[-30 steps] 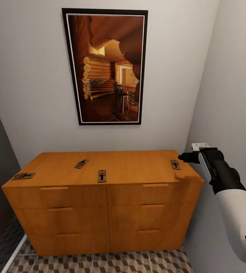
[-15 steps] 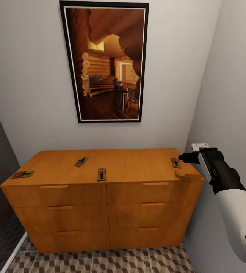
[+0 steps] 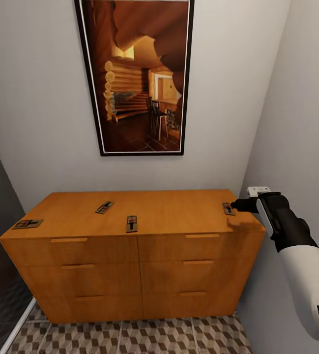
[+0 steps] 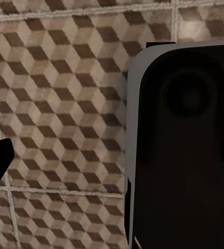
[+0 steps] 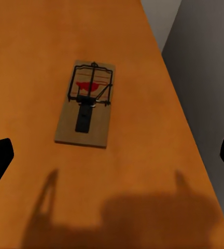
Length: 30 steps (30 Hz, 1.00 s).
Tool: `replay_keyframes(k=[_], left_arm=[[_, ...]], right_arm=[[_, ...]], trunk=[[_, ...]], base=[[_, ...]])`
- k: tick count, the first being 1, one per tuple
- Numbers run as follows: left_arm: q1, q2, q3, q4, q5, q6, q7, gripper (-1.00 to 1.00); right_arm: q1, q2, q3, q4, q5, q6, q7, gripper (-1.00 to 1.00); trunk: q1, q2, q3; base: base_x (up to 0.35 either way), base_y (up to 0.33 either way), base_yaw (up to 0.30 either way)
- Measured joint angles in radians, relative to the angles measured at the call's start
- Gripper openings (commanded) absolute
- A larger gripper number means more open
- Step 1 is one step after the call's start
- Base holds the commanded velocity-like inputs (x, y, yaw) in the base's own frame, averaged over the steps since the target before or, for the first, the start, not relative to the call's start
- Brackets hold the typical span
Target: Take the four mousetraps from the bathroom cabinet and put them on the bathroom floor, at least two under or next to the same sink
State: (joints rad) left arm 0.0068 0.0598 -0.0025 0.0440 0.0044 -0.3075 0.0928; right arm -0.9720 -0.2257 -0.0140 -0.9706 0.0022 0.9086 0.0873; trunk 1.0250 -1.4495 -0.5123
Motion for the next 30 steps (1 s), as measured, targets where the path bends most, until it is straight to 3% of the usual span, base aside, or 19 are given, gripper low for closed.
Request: replay_keyframes(k=[30], left_arm=[[0.000, 0.000, 0.000, 0.000, 0.000, 0.000, 0.000, 1.00]], right_arm=[[0.002, 0.002, 0.002, 0.019, 0.001, -0.001, -0.001, 1.00]], trunk=[[0.000, 0.000, -0.008]], base=[[0.046, 0.060, 0.000]])
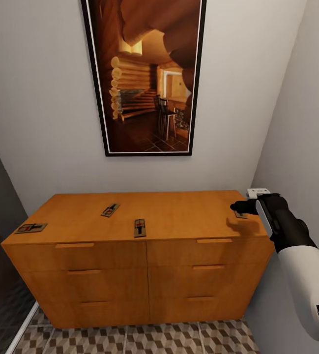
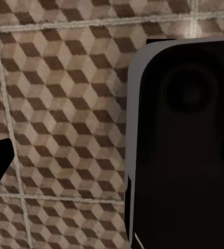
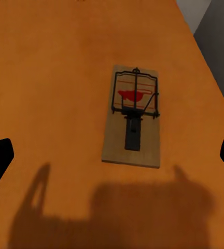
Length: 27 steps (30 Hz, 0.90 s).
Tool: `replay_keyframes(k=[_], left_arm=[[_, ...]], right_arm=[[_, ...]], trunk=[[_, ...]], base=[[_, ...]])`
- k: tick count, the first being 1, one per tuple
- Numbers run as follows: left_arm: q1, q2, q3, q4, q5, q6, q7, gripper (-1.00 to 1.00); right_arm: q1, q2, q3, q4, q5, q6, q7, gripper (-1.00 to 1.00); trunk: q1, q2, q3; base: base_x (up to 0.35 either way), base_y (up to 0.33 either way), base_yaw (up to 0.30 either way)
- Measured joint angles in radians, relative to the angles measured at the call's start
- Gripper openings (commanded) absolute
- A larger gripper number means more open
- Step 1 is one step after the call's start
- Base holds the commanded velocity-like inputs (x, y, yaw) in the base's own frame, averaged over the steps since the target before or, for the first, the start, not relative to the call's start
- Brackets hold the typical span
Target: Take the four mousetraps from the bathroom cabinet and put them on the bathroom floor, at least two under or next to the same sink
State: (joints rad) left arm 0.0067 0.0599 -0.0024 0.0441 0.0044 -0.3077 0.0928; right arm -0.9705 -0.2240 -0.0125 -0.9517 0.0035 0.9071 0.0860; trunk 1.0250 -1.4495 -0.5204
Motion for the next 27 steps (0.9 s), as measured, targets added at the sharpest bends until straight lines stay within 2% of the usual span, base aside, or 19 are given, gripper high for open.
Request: replay_keyframes(k=[27], left_arm=[[0.000, 0.000, 0.000, 0.000, 0.000, 0.000, 0.000, 1.00]], right_arm=[[0.000, -0.003, -0.001, 0.004, 0.002, 0.000, 0.000, 1.00]], trunk=[[0.000, 0.000, 0.000]], base=[[0.001, -0.028, 0.000]])
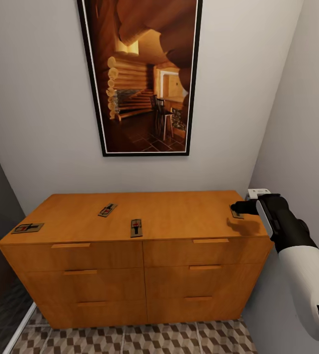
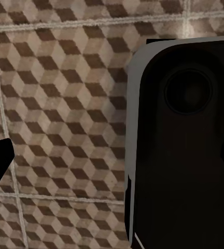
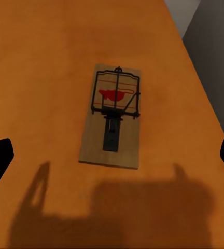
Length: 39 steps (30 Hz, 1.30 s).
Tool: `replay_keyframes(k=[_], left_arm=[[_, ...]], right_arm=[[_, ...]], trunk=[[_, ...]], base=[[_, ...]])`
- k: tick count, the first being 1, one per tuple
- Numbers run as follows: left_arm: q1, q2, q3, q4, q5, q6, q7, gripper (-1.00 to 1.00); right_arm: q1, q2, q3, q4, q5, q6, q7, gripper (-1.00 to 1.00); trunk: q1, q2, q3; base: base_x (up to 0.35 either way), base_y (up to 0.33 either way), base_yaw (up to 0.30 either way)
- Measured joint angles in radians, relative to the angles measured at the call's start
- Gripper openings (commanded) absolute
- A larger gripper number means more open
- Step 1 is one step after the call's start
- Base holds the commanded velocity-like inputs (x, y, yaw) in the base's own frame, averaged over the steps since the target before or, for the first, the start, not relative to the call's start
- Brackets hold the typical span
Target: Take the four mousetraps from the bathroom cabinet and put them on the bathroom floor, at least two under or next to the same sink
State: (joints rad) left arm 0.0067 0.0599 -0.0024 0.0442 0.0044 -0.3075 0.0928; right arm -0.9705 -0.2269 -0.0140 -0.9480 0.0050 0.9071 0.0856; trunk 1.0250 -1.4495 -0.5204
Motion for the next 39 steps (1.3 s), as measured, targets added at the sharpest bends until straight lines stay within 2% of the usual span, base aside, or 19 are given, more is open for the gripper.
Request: replay_keyframes(k=[19, 30, 39], left_arm=[[0.000, 0.000, 0.000, 0.000, 0.000, 0.000, 0.000, 1.00], [0.000, 0.000, 0.000, 0.000, 0.000, -0.001, 0.000, 1.00], [0.000, 0.000, 0.000, 0.000, 0.000, -0.001, 0.000, 1.00]], right_arm=[[0.002, 0.000, 0.000, 0.001, 0.000, 0.000, 0.000, 1.00], [0.003, 0.000, 0.000, 0.001, 0.000, 0.000, 0.000, 1.00], [0.003, 0.000, 0.000, 0.001, 0.000, 0.000, 0.001, 1.00]], trunk=[[0.000, 0.000, 0.000], [0.000, 0.000, 0.000], [0.000, 0.000, 0.000]], base=[[0.003, -0.001, 0.000], [0.154, 0.000, 0.000], [0.040, 0.000, 0.000]])
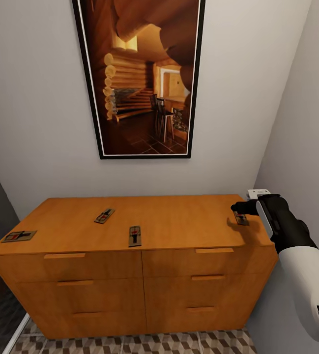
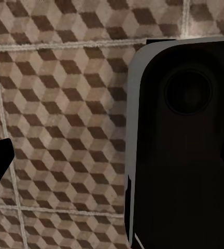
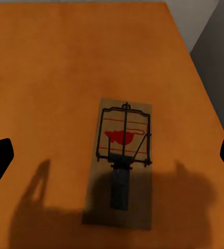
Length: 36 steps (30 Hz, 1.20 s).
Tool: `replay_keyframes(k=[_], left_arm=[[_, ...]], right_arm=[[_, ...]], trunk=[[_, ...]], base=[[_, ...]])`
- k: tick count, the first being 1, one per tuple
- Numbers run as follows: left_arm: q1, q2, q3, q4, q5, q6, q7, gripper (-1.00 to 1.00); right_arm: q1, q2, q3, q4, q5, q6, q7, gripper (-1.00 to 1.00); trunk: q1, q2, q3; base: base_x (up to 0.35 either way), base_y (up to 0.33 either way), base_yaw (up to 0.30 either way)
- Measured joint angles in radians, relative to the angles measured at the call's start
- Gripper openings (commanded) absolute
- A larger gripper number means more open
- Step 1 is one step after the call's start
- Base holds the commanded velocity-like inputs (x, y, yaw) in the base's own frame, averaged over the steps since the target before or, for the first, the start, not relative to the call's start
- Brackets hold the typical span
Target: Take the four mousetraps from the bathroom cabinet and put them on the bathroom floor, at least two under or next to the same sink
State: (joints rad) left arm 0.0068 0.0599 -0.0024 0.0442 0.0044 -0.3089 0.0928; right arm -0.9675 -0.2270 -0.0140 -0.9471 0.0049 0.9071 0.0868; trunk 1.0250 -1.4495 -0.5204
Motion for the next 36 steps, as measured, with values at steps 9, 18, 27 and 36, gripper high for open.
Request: replay_keyframes(k=[9, 18, 27, 36], left_arm=[[0.000, 0.000, 0.000, 0.000, 0.000, 0.000, 0.000, 1.00], [0.000, 0.000, 0.000, 0.000, 0.000, 0.001, 0.000, 1.00], [0.000, 0.000, 0.000, 0.000, 0.000, 0.001, 0.000, 1.00], [0.000, 0.000, 0.000, 0.000, 0.000, 0.001, 0.000, 1.00]], right_arm=[[0.000, 0.000, 0.000, 0.000, 0.000, 0.000, 0.000, 1.00], [0.000, 0.000, 0.000, 0.009, 0.000, 0.000, 0.000, 1.00], [0.000, -0.001, -0.001, 0.012, 0.000, 0.000, 0.001, 1.00], [0.000, -0.003, -0.002, 0.012, 0.000, -0.001, 0.006, 1.00]], trunk=[[0.000, 0.000, 0.000], [0.000, 0.000, 0.000], [0.000, 0.000, 0.000], [0.000, 0.000, 0.000]], base=[[0.004, 0.000, 0.000], [0.000, 0.000, 0.000], [0.000, 0.000, 0.000], [0.000, 0.000, 0.000]])
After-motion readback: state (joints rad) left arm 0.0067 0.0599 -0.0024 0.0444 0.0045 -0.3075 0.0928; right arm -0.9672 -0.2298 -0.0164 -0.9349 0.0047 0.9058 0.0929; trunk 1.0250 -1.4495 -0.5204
